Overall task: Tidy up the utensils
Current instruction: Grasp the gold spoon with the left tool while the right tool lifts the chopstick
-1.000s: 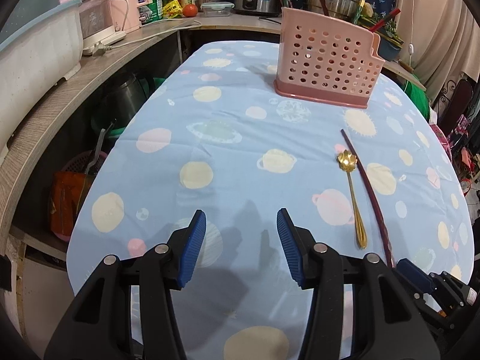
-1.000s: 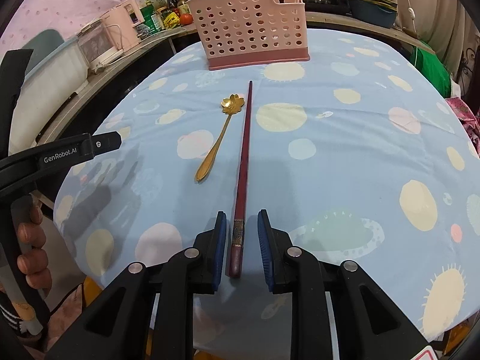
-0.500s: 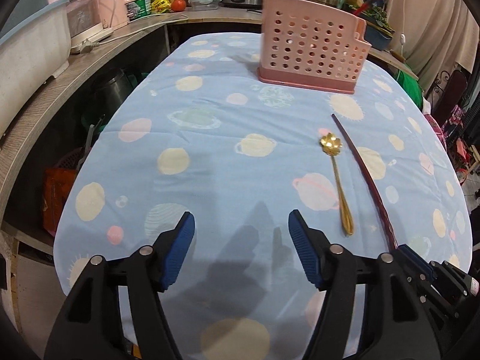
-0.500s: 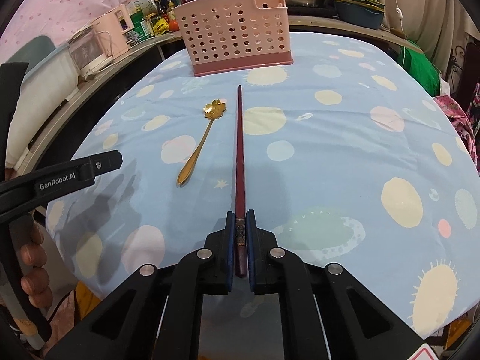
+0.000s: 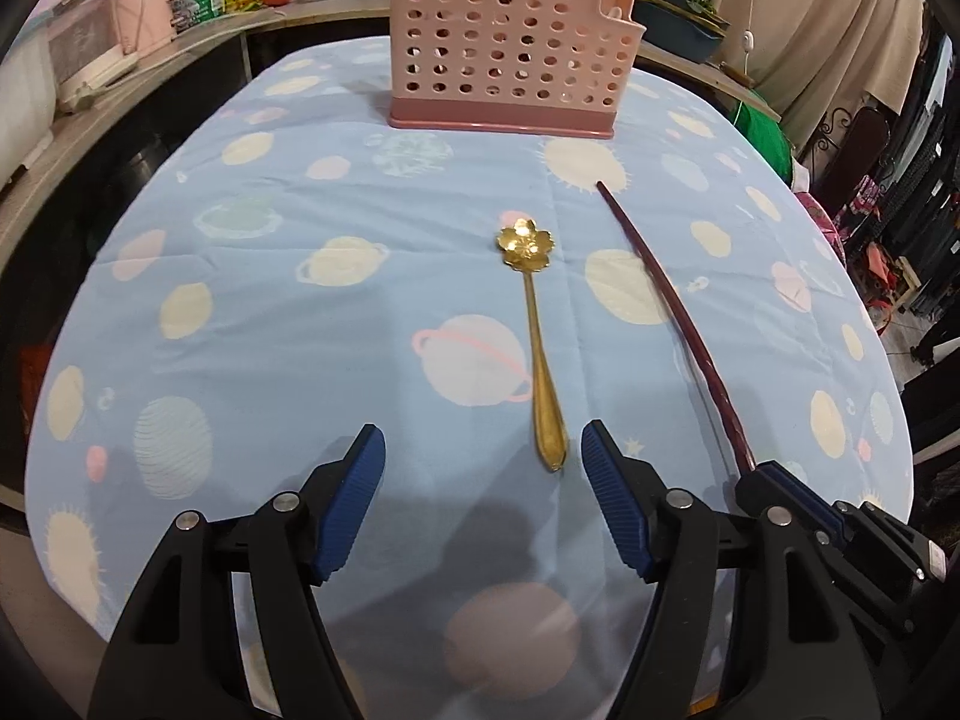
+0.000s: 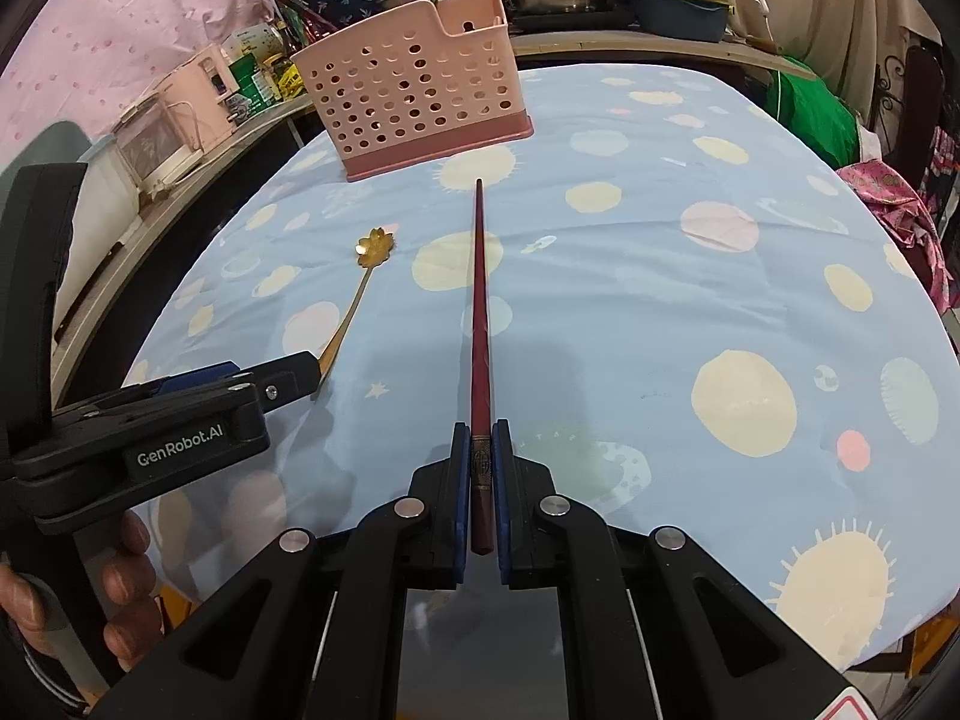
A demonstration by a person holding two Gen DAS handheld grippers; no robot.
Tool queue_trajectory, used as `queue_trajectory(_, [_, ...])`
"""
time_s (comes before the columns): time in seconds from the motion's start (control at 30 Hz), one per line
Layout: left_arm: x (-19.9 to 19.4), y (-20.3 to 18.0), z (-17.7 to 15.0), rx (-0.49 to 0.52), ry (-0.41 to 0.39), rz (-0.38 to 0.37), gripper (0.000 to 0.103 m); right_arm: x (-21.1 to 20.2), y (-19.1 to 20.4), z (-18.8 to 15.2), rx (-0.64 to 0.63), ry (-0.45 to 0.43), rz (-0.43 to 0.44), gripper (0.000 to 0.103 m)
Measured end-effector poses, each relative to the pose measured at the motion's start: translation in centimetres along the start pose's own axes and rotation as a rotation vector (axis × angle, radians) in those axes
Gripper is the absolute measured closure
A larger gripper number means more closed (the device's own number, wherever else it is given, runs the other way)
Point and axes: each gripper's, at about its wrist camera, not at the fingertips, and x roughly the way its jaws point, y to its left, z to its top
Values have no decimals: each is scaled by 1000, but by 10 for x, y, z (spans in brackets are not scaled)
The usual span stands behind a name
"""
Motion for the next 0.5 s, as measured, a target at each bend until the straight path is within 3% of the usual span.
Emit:
queue_trajectory(0.2, [5,-7,2,18,-7,0,53,4,-2,1,8,7,11,96])
queue_trajectory(0.37, [4,-10,0,46,-4,-5,92,7,-3,1,11,15,19,96])
queue_trajectory(0.5, [2,-6,-1,31,5,-24,92,6,-1,0,8,15,22,96])
